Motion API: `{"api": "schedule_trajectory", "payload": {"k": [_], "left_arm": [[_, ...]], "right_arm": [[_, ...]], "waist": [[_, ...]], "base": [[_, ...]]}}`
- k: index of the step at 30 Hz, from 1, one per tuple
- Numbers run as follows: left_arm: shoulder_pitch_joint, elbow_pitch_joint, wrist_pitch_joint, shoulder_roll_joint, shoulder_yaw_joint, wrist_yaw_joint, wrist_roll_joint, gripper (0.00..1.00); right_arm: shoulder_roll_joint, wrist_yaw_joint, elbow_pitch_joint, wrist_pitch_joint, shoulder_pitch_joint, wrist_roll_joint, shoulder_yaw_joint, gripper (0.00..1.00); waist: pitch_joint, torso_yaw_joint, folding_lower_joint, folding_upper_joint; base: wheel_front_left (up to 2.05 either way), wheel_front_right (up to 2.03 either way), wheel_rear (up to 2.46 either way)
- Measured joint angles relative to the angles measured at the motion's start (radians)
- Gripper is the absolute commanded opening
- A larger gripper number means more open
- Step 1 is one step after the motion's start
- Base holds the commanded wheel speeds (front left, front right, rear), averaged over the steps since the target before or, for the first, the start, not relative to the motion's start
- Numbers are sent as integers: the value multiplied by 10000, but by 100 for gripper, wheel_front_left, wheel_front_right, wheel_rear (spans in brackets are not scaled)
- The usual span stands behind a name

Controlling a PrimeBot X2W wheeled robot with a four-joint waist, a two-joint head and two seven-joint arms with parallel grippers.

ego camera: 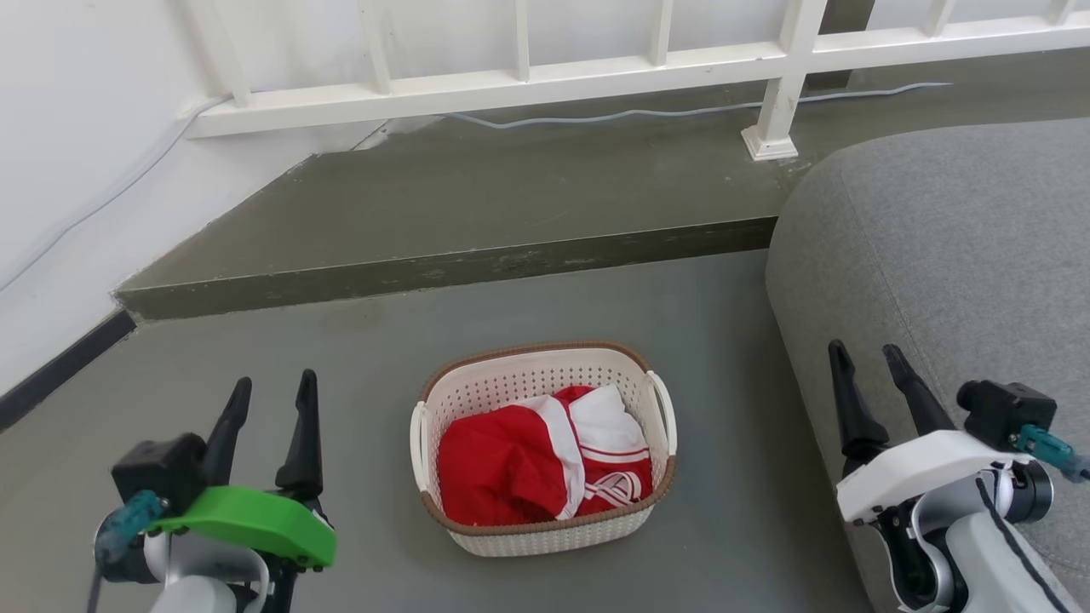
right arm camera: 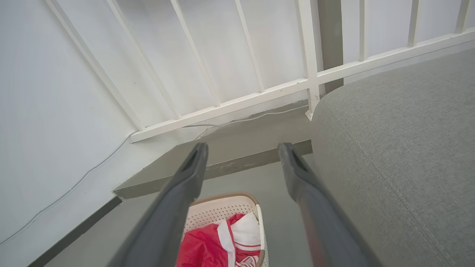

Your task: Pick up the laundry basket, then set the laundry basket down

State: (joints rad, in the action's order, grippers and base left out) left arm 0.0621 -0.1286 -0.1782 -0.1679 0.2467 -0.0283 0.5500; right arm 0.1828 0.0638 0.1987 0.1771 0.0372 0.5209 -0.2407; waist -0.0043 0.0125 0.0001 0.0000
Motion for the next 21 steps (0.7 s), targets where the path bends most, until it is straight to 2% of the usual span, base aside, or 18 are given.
{"api": "schedule_trajectory", "payload": {"k": [21], "left_arm": [[-105, -224, -650, 98, 535, -311, -2163, 100]], "right_arm": [[46, 453, 48, 616, -51, -2464, -625, 100]], "waist": [[5, 11, -1, 0]], "base": [[0, 0, 0]]}}
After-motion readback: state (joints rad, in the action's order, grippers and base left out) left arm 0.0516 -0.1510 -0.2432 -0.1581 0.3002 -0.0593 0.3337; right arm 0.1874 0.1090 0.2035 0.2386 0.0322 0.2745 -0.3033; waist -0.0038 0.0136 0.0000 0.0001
